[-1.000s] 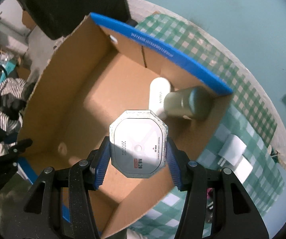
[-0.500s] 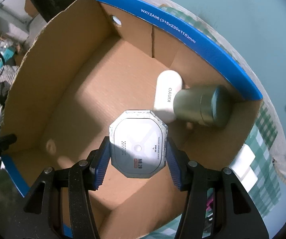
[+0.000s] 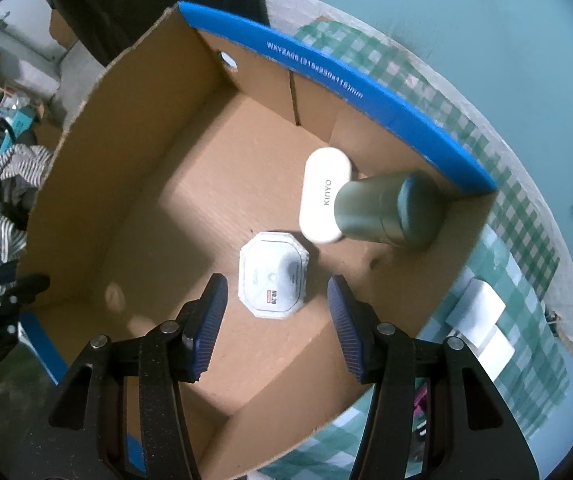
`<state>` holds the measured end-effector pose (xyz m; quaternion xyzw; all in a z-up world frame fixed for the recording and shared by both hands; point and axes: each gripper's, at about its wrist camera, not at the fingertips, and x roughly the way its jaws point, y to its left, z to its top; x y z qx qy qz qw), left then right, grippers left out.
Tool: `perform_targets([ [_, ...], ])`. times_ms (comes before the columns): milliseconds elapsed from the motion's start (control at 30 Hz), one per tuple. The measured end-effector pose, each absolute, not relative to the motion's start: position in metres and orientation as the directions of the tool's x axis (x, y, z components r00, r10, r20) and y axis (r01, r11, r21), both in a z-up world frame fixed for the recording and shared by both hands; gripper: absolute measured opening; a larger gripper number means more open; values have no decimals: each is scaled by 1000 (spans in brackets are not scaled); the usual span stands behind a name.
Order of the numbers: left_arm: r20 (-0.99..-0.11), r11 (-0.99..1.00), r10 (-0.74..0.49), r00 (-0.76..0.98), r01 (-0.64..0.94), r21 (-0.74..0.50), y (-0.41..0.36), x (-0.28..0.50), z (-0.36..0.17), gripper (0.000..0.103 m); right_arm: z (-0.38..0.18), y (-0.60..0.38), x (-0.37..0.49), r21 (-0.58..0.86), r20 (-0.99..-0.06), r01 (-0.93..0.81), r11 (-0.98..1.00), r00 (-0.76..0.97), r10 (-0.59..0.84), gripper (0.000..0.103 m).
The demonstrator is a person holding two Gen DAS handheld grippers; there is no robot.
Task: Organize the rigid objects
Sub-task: 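Lower the white octagonal box into the box and open the right gripper, then return the right gripper to the table and grasp the black charger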
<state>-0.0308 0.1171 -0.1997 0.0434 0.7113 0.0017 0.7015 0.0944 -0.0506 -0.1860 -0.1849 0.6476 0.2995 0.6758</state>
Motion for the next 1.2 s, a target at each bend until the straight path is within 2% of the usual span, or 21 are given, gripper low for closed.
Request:
perform_targets([
  [633, -998, 995, 65, -15, 73, 64, 115, -32, -199, 14, -123, -74, 82, 153, -972, -596, 789, 52, 228, 53],
  [1200, -997, 993, 70, -22, 99, 68, 109, -33, -200, 14, -105, -151, 73, 152, -976, -451, 879, 73, 206, 53],
])
